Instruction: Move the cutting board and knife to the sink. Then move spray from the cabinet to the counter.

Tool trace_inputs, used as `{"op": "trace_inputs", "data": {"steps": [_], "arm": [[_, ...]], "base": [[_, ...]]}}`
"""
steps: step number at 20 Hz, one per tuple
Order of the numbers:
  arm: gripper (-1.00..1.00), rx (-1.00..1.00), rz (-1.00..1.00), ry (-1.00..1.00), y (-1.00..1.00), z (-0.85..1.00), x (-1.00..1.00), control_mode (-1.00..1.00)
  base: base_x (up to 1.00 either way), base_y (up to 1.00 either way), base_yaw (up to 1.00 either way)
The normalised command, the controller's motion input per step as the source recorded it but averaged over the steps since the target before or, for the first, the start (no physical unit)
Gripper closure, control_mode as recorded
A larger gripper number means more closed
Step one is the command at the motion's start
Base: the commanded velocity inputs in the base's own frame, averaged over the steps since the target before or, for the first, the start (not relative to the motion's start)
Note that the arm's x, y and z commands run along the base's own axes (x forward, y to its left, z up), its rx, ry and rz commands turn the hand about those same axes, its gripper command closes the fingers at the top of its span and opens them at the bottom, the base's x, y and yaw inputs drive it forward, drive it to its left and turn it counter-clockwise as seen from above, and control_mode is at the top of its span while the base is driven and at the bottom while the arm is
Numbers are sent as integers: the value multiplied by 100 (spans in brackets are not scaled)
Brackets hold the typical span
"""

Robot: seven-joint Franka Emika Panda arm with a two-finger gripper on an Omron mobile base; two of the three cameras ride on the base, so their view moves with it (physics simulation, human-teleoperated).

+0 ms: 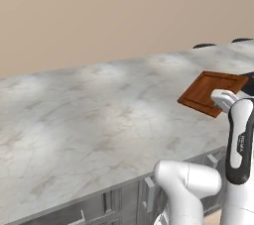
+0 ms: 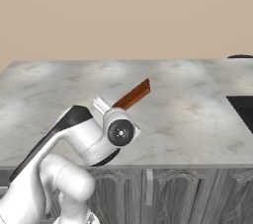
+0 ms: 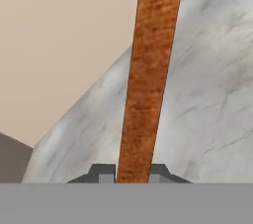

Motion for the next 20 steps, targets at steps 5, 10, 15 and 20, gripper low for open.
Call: {"op": "trace_inputs", "data": {"steps": [5, 10, 15, 20], "arm": [[100, -9, -2, 3, -80, -4, -30, -100], [100, -6, -7, 20, -100, 0, 27, -100], [100, 0, -1, 0, -3, 18, 33, -100], [100, 0, -3, -7, 17, 47, 12, -100]], "base": [[0, 0, 0], [0, 0, 0], [0, 0, 0], [0, 0, 0]]}}
